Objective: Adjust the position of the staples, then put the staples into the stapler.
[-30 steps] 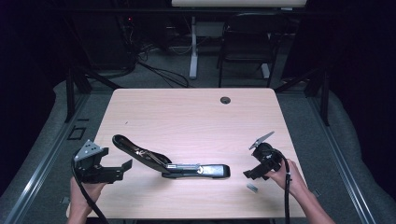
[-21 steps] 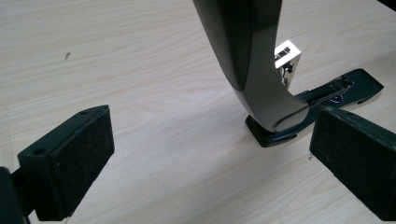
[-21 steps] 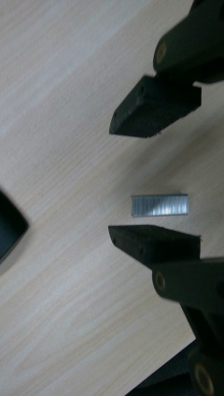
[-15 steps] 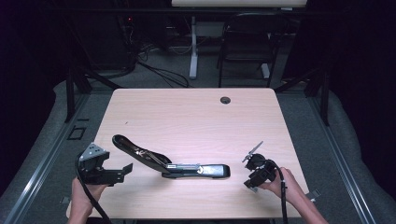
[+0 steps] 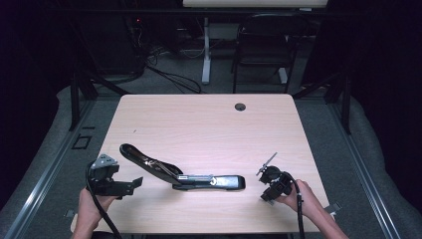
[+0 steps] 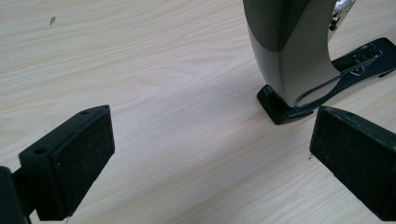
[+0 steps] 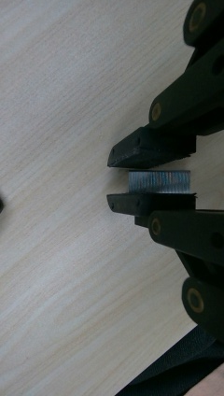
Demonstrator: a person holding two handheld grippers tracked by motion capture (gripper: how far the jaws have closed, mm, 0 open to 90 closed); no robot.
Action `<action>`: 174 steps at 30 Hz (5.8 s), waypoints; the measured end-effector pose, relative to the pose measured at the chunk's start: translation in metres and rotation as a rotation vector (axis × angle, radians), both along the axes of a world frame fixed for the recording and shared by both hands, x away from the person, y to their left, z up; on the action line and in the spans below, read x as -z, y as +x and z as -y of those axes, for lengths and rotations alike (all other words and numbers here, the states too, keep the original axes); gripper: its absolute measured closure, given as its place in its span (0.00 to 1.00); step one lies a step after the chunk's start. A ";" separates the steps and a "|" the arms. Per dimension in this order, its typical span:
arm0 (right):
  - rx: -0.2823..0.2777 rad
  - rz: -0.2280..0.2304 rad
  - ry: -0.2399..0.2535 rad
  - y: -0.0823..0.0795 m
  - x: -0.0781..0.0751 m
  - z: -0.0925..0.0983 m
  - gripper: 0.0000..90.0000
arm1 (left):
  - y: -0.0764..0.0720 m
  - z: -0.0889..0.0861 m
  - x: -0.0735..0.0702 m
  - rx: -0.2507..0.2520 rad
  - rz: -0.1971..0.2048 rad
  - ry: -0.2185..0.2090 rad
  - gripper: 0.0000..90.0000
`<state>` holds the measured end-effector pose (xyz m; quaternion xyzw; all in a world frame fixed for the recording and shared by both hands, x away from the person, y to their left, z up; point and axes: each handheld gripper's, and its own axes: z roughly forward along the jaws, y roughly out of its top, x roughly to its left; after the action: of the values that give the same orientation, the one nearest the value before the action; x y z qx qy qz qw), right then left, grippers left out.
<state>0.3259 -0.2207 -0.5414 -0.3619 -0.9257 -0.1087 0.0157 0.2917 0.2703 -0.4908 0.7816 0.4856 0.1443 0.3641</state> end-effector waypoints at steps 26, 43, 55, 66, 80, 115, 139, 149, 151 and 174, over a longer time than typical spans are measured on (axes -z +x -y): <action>0.003 0.125 0.080 0.006 -0.018 0.010 0.87 | 0.005 -0.003 0.003 0.004 -0.002 -0.005 0.00; -0.037 0.176 0.099 0.023 -0.024 0.013 0.87 | 0.011 -0.004 0.008 0.015 -0.029 0.007 0.00; -0.053 0.214 0.117 0.035 -0.030 0.011 0.87 | 0.013 -0.001 0.011 0.042 -0.054 0.013 0.00; -0.072 0.242 0.139 0.043 -0.037 0.004 0.87 | 0.015 0.001 0.012 0.055 -0.067 0.022 0.00; -0.107 0.294 0.168 0.059 -0.052 -0.014 0.87 | 0.015 0.001 0.013 0.062 -0.072 0.025 0.00; -0.182 0.334 0.186 0.063 -0.065 -0.038 0.87 | 0.015 0.003 0.016 0.083 -0.089 0.036 0.00; -0.219 0.369 0.232 0.069 -0.075 -0.056 0.87 | 0.013 0.005 0.006 0.099 -0.041 -0.151 0.00; -0.229 0.368 0.239 0.070 -0.076 -0.065 0.87 | 0.014 0.027 -0.007 0.043 0.040 -0.197 0.11; -0.225 0.377 0.249 0.069 -0.077 -0.065 0.87 | 0.015 0.031 -0.007 0.036 0.043 -0.189 0.18; -0.274 0.375 0.258 0.070 -0.081 -0.086 0.87 | 0.013 0.033 -0.006 0.046 0.067 -0.197 0.45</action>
<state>0.3955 -0.1348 -0.4601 -0.2018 -0.9314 -0.2876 -0.0956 0.3044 0.2372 -0.4849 0.7477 0.4669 0.1134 0.4584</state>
